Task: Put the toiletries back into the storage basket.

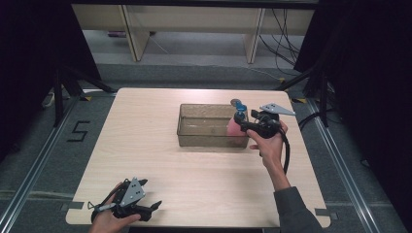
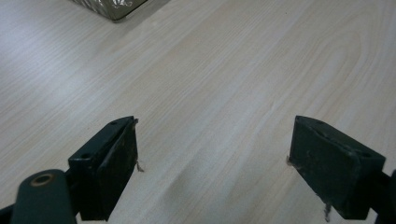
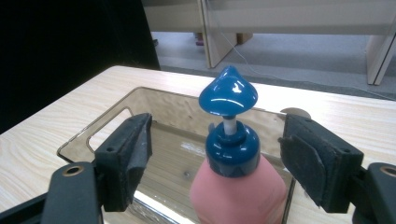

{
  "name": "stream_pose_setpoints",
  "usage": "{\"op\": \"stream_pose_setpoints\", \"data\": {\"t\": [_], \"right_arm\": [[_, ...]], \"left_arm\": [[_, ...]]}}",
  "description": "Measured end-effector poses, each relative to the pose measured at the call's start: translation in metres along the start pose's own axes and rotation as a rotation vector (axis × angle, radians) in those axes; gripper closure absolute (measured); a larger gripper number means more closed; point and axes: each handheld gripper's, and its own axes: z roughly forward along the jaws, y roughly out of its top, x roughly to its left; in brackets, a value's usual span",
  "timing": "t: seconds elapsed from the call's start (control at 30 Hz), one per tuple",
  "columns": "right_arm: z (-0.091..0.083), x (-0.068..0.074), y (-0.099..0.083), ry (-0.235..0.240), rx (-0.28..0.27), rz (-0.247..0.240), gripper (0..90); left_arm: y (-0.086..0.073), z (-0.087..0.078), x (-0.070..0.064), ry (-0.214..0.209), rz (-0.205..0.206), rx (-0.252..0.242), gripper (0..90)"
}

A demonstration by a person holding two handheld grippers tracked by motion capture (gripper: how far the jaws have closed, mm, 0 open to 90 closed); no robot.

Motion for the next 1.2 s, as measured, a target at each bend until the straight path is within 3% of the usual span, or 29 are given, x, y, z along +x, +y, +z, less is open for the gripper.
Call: {"op": "stream_pose_setpoints", "data": {"t": [0.03, 0.1, 0.13, 0.2, 0.27, 0.33, 0.4, 0.63, 0.7, 0.73, 0.9, 1.2], "right_arm": [[0.0, -0.001, -0.001, -0.001, -0.008, -0.024, 24.8], [-0.002, 0.0, -0.001, 0.004, 0.004, 0.005, 24.0], [-0.003, -0.002, -0.002, -0.007, -0.001, -0.024, 23.6], [-0.003, 0.0, -0.003, 0.001, -0.002, 0.002, 22.9], [-0.003, -0.002, -0.004, -0.004, 0.0, -0.023, 22.3], [-0.006, 0.002, -0.004, -0.003, 0.023, 0.011, 22.2], [-0.006, 0.002, -0.005, 0.005, 0.007, 0.011, 22.1], [-0.008, 0.003, -0.005, 0.014, -0.002, -0.003, 22.1], [-0.008, 0.003, -0.005, 0.009, -0.013, -0.03, 22.1], [-0.01, 0.006, -0.005, 0.013, 0.008, 0.014, 22.1], [-0.012, 0.006, -0.005, 0.013, -0.002, -0.02, 22.1], [-0.017, 0.011, -0.006, 0.031, 0.0, -0.01, 21.9]], "left_arm": [[0.0, 0.0, 0.0, -0.001, -0.002, 0.002, 15.0], [0.0, 0.0, 0.0, -0.004, -0.002, 0.001, 15.0], [0.0, 0.0, 0.0, -0.004, -0.003, 0.002, 15.0], [0.0, 0.0, 0.001, 0.006, 0.015, 0.019, 15.0], [0.0, 0.0, 0.0, 0.0, 0.008, 0.008, 15.0], [0.0, 0.0, 0.0, 0.001, 0.002, 0.002, 15.0], [0.0, -0.001, 0.001, 0.008, 0.011, 0.016, 15.0], [0.001, -0.001, 0.002, -0.003, 0.023, 0.013, 15.0], [0.0, -0.001, 0.001, 0.0, 0.022, 0.014, 15.0], [0.0, 0.0, 0.001, 0.001, 0.008, 0.003, 15.0], [0.001, -0.001, 0.002, 0.0, 0.019, 0.013, 15.0], [0.001, -0.002, 0.002, 0.002, 0.019, 0.014, 15.0]]}}
